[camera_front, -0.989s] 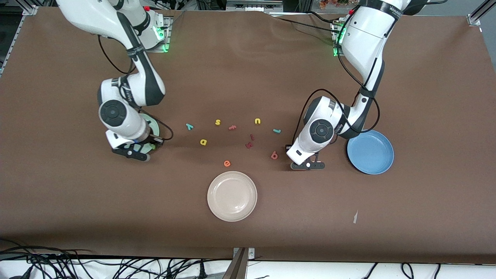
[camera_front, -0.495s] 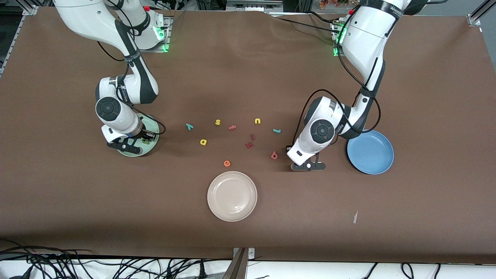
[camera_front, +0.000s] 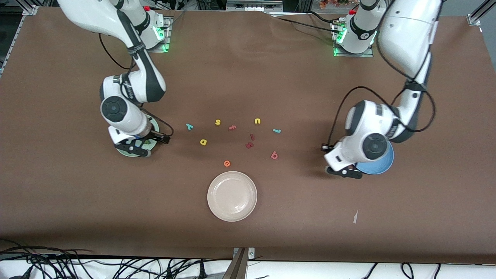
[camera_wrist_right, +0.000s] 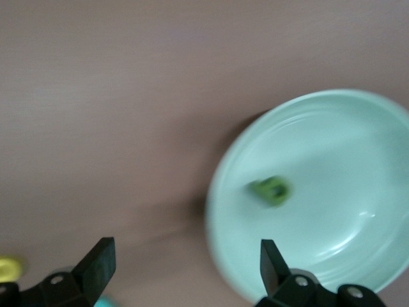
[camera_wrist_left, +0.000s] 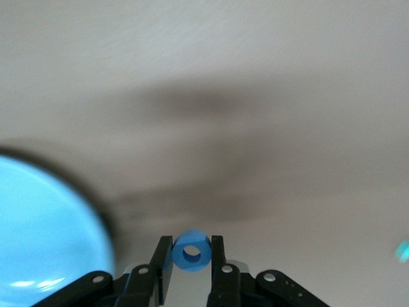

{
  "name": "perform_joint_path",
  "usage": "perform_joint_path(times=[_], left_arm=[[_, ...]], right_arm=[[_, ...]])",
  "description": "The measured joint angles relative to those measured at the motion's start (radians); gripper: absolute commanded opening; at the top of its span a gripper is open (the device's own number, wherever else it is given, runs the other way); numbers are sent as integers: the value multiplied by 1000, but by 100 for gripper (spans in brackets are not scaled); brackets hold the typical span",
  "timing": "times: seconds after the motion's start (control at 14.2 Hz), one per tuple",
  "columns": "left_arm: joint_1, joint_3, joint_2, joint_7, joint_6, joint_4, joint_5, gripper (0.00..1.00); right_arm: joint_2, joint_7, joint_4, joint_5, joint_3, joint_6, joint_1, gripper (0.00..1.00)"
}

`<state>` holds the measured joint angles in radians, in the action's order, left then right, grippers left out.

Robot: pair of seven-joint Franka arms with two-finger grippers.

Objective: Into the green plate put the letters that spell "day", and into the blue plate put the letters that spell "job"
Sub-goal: 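Release the blue o into the blue plate while the right gripper returns, then grasp the yellow D with the right gripper while the left gripper reaches the teal 1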

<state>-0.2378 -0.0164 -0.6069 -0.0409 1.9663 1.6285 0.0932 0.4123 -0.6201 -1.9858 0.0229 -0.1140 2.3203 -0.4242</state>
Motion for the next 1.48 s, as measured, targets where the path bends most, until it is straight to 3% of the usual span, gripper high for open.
perform_joint_path(times=[0.28, 0.35, 0.42, 0.78, 0.99, 1.06, 1.27, 1.48], left_arm=[[101, -3, 6, -268, -38, 31, -94, 15], [120, -3, 3, -326, -38, 42, -114, 42], [135, -3, -1, -377, -38, 49, -132, 99], [149, 5, -7, -444, -46, 34, -138, 100], [144, 32, 7, -255, -75, 12, -24, 100], [143, 55, 10, -179, -78, 12, -1, 100], [140, 139, 13, 62, -76, 13, 8, 100], [136, 215, 44, 249, -10, 54, 8, 100]], right_arm=[[69, -230, 89, 2, 101, -3, -21, 100], [95, -261, 113, 2, 109, 0, -39, 100], [120, -288, 132, 2, 111, 8, -58, 100], [193, -341, 151, 3, 112, 69, -99, 100], [212, -360, 152, 3, 112, 101, -104, 99], [219, -373, 152, 3, 112, 114, -111, 90], [239, -401, 152, 3, 113, 144, -131, 46], [239, -403, 162, 3, 112, 148, -132, 12]])
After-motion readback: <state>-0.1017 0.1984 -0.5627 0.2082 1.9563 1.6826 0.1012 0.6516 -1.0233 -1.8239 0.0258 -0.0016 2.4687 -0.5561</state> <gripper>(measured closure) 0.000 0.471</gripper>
